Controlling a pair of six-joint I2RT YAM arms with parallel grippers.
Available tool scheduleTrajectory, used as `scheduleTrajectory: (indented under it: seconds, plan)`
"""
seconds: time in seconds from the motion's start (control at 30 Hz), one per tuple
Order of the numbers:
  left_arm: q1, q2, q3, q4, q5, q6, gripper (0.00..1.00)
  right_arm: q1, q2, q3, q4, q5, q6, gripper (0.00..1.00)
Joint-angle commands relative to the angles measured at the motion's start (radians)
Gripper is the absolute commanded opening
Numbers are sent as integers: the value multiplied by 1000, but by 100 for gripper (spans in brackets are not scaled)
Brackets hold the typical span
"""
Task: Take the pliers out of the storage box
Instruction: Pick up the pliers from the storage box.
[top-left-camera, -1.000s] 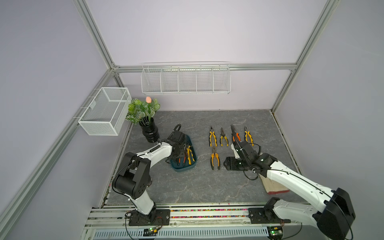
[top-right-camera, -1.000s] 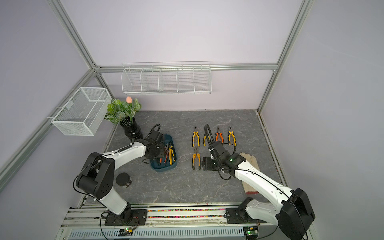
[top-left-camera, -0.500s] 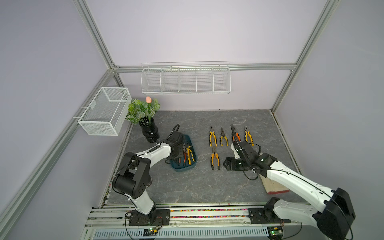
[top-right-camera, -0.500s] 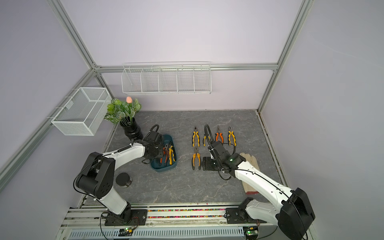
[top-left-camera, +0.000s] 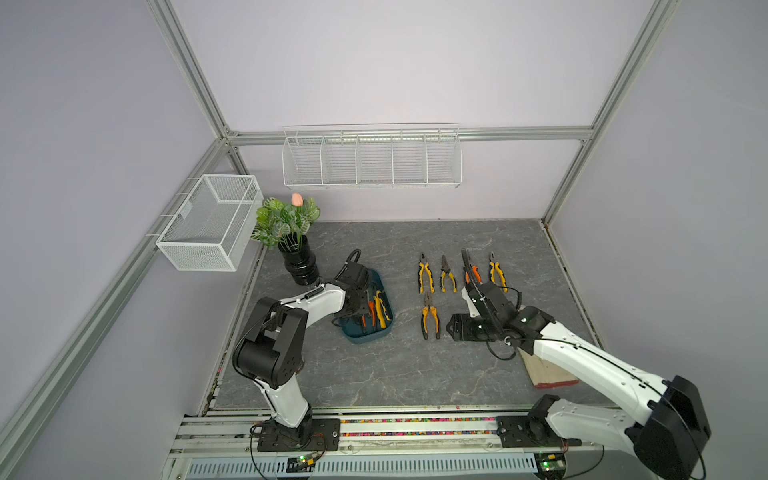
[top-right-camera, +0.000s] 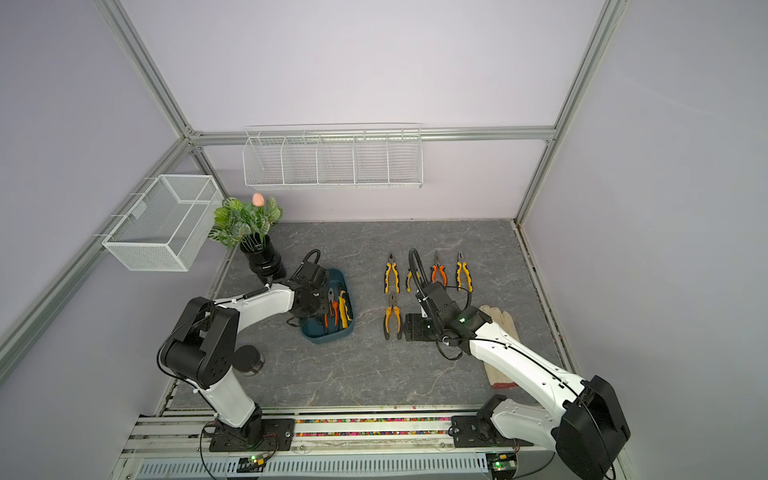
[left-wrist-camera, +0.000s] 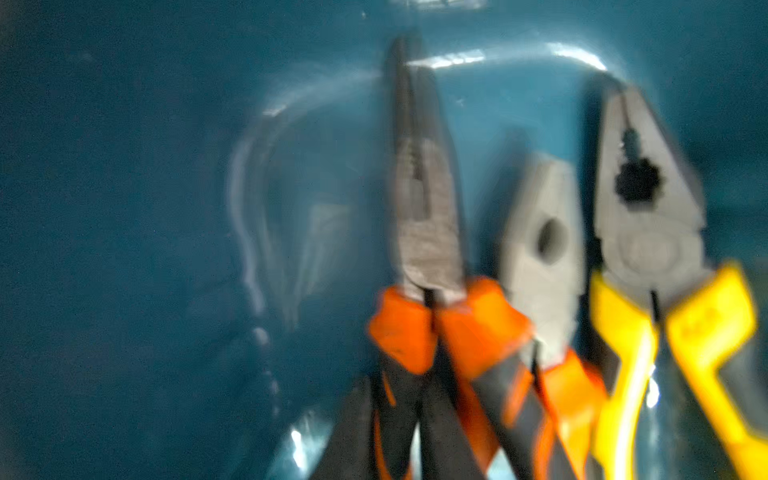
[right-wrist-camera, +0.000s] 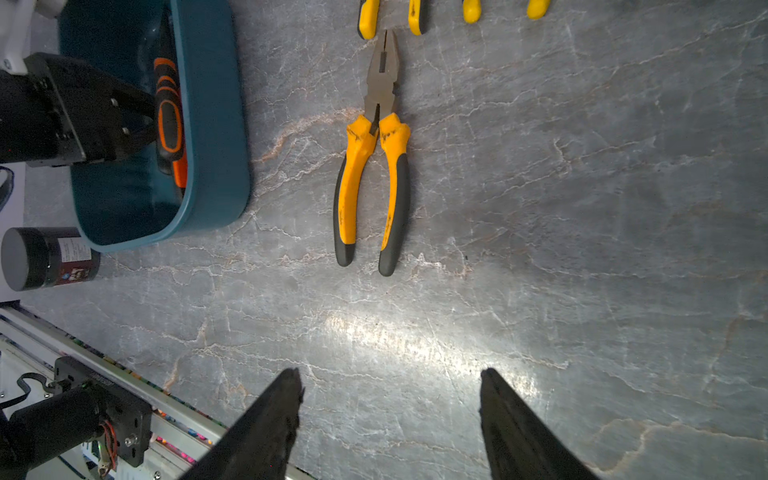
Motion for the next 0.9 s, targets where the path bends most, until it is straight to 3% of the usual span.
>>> scheduleTrajectory:
  seconds: [0.0, 0.2, 0.5, 0.7, 0.87]
  plan:
    - [15, 72, -29, -47, 7, -9, 0, 6, 9, -13, 18, -10, 16, 70]
    - [14, 2, -45, -26, 9, -18, 0, 9, 11, -23, 21, -9, 16, 70]
    - [-48, -313, 15, -118, -65, 4, 0, 55, 11, 2, -1, 19, 20, 70]
    - [-212, -493, -28, -90, -82, 91, 0, 107, 65, 103, -31, 27, 1, 69]
    - [-447, -595, -136, -39, -375, 94, 0, 112, 83, 258, -71, 15, -20, 70]
